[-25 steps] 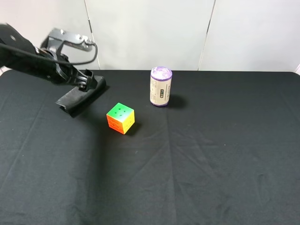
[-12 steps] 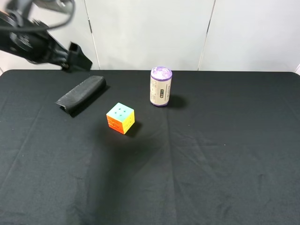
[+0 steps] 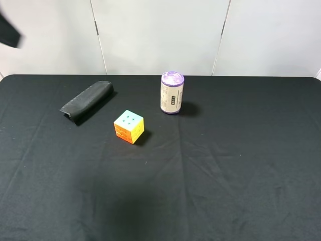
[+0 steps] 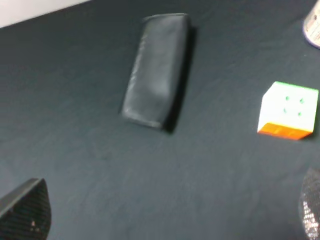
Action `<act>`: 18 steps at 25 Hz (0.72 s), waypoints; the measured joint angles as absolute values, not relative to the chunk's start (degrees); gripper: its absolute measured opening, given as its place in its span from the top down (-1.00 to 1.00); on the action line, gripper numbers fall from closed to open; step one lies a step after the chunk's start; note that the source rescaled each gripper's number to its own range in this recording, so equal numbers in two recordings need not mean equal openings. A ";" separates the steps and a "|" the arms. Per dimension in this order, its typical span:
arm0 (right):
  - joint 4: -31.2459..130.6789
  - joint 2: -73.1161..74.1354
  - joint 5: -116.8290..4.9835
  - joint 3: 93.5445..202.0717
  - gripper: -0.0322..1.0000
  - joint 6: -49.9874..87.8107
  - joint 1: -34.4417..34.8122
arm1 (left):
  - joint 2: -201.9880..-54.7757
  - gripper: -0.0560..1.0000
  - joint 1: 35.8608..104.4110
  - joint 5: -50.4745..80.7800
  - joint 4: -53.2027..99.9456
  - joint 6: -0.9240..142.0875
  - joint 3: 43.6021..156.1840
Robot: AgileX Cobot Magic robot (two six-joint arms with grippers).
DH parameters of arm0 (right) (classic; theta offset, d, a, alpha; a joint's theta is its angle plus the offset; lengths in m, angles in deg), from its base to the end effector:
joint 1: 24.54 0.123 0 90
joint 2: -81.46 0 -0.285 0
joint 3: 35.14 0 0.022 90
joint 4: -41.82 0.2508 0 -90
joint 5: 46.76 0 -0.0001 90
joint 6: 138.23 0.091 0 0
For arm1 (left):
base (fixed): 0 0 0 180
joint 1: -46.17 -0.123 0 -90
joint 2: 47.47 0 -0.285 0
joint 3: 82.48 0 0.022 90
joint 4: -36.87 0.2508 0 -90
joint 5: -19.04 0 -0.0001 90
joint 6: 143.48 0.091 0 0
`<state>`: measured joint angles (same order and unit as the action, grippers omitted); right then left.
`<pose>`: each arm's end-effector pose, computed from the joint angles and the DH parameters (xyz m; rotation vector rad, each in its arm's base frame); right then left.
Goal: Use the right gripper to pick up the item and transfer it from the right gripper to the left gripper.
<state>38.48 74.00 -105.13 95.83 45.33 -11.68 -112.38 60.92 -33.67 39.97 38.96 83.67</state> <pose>-0.0021 -0.0051 0.2786 -0.1614 1.9987 0.1143 0.1837 -0.0443 0.3913 0.3579 2.2654 -0.0449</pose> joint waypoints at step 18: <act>38.48 74.00 -105.20 95.83 -1.00 45.33 -11.68 | -59.17 -1.00 60.92 -39.63 40.64 35.29 55.78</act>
